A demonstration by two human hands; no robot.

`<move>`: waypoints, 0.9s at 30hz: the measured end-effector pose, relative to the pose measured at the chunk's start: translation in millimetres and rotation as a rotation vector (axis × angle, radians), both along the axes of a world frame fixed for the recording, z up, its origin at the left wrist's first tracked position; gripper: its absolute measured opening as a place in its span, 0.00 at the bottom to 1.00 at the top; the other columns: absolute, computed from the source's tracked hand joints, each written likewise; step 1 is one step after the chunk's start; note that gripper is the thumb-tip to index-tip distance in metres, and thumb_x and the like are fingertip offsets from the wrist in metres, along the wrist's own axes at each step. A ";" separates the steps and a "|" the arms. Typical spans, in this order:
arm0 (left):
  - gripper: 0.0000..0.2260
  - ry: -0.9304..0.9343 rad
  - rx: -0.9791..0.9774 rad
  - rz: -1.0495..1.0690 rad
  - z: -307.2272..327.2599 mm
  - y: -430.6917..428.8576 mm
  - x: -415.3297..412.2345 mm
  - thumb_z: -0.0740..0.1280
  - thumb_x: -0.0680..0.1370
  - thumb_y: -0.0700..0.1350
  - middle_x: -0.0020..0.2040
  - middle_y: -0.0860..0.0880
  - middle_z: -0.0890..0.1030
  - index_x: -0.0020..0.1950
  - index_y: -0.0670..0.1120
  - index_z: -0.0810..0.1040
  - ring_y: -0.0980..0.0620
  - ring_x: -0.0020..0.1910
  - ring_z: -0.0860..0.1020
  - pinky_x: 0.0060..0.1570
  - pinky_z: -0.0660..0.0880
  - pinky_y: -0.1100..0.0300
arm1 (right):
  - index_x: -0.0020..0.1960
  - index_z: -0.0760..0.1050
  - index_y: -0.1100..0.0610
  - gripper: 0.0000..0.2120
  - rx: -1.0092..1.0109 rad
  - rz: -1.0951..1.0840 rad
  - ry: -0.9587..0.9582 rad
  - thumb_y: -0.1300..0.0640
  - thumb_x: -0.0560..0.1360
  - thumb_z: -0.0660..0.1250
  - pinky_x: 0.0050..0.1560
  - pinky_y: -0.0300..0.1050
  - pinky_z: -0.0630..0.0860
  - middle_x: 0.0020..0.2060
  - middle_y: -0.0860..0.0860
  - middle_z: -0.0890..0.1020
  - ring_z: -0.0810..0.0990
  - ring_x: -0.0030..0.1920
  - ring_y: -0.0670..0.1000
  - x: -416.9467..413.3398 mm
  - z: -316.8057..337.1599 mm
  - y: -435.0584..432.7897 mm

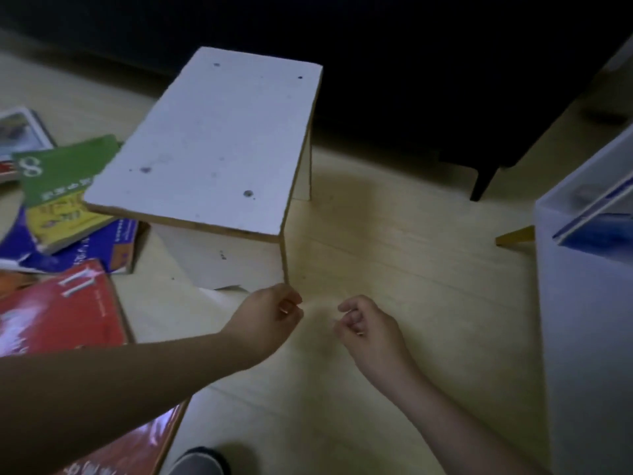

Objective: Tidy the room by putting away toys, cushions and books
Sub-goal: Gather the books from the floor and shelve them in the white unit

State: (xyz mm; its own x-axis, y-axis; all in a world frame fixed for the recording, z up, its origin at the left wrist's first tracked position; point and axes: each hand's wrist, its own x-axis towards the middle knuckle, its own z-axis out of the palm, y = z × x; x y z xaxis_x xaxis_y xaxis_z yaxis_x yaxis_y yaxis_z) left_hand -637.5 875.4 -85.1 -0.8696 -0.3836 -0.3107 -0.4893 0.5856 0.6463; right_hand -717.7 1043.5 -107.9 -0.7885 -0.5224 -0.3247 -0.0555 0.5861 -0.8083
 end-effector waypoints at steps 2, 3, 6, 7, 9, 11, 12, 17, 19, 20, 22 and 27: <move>0.10 -0.041 -0.033 -0.007 1.4 -10.4 24.7 0.65 0.79 0.48 0.40 0.58 0.75 0.58 0.49 0.78 0.61 0.39 0.75 0.35 0.68 0.75 | 0.49 0.75 0.48 0.06 0.002 0.095 -0.016 0.55 0.74 0.69 0.39 0.32 0.74 0.41 0.47 0.80 0.80 0.42 0.44 6.4 1.1 -9.7; 0.10 -0.059 -0.053 -0.013 0.8 -15.7 36.1 0.64 0.79 0.49 0.40 0.58 0.75 0.59 0.50 0.78 0.62 0.38 0.75 0.35 0.68 0.75 | 0.49 0.75 0.48 0.06 0.004 0.132 -0.020 0.55 0.74 0.69 0.40 0.33 0.74 0.42 0.47 0.80 0.80 0.42 0.44 8.3 1.0 -15.4; 0.10 -0.105 -0.079 -0.030 4.8 -32.1 56.3 0.65 0.79 0.49 0.42 0.58 0.77 0.59 0.50 0.77 0.60 0.40 0.76 0.39 0.69 0.73 | 0.51 0.75 0.48 0.07 0.027 0.262 -0.038 0.54 0.74 0.69 0.42 0.36 0.75 0.44 0.46 0.79 0.79 0.43 0.43 15.5 -2.2 -27.5; 0.10 -0.119 -0.094 -0.036 6.3 -37.9 60.9 0.65 0.78 0.48 0.43 0.57 0.78 0.59 0.50 0.77 0.59 0.41 0.77 0.41 0.71 0.70 | 0.52 0.75 0.48 0.08 0.038 0.303 -0.039 0.53 0.74 0.69 0.44 0.37 0.76 0.44 0.46 0.79 0.78 0.44 0.43 20.0 -5.2 -28.6; 0.10 -0.154 -0.108 -0.022 9.9 -46.9 71.4 0.65 0.78 0.47 0.45 0.54 0.80 0.58 0.48 0.78 0.56 0.44 0.78 0.46 0.74 0.64 | 0.53 0.74 0.47 0.08 0.052 0.362 -0.042 0.52 0.74 0.69 0.47 0.39 0.76 0.45 0.45 0.78 0.78 0.45 0.42 29.0 -10.3 -28.0; 0.10 -0.186 -0.108 -0.008 12.5 -52.1 83.5 0.65 0.78 0.46 0.46 0.53 0.80 0.58 0.47 0.78 0.55 0.45 0.79 0.48 0.75 0.62 | 0.52 0.74 0.47 0.08 0.044 0.382 -0.053 0.52 0.74 0.70 0.46 0.38 0.75 0.45 0.44 0.78 0.77 0.45 0.41 35.1 -11.7 -25.5; 0.10 -0.192 -0.115 -0.005 12.1 -53.6 89.2 0.65 0.78 0.46 0.45 0.54 0.80 0.58 0.47 0.78 0.55 0.45 0.79 0.48 0.76 0.61 | 0.52 0.74 0.47 0.08 0.038 0.389 -0.051 0.51 0.74 0.70 0.46 0.37 0.75 0.45 0.44 0.78 0.77 0.45 0.41 36.5 -10.8 -25.4; 0.11 -0.190 -0.165 -0.029 -3.2 -39.4 103.2 0.63 0.79 0.48 0.45 0.55 0.77 0.60 0.48 0.77 0.58 0.43 0.76 0.41 0.70 0.72 | 0.54 0.73 0.46 0.09 0.069 0.486 0.022 0.50 0.74 0.68 0.51 0.40 0.76 0.48 0.42 0.77 0.76 0.49 0.41 42.7 -9.0 -34.0; 0.11 -0.182 -0.187 -0.041 -8.0 -36.3 105.8 0.62 0.79 0.47 0.47 0.54 0.78 0.61 0.47 0.76 0.57 0.44 0.76 0.41 0.70 0.71 | 0.56 0.72 0.45 0.10 0.070 0.532 0.044 0.49 0.75 0.67 0.52 0.38 0.75 0.51 0.42 0.76 0.75 0.51 0.40 50.4 -6.7 -43.4; 0.11 -0.175 -0.193 -0.040 -8.1 -38.1 107.1 0.62 0.79 0.47 0.48 0.53 0.79 0.61 0.47 0.76 0.56 0.45 0.76 0.43 0.71 0.68 | 0.57 0.72 0.45 0.11 0.065 0.549 0.051 0.49 0.75 0.67 0.52 0.38 0.74 0.52 0.41 0.76 0.74 0.52 0.40 53.2 -4.9 -46.8; 0.11 -0.177 -0.193 -0.041 -7.0 -49.1 113.7 0.62 0.79 0.47 0.50 0.52 0.80 0.60 0.48 0.76 0.56 0.46 0.78 0.46 0.74 0.65 | 0.58 0.72 0.45 0.11 0.069 0.578 0.065 0.48 0.76 0.66 0.53 0.38 0.73 0.54 0.41 0.75 0.74 0.53 0.40 59.5 -3.2 -51.7; 0.10 -0.158 -0.178 -0.027 -7.4 -71.4 149.0 0.64 0.78 0.48 0.50 0.53 0.81 0.58 0.49 0.77 0.57 0.46 0.78 0.49 0.76 0.63 | 0.59 0.72 0.47 0.13 0.169 0.671 0.157 0.48 0.76 0.66 0.55 0.39 0.72 0.55 0.43 0.75 0.74 0.55 0.42 68.9 -6.4 -62.6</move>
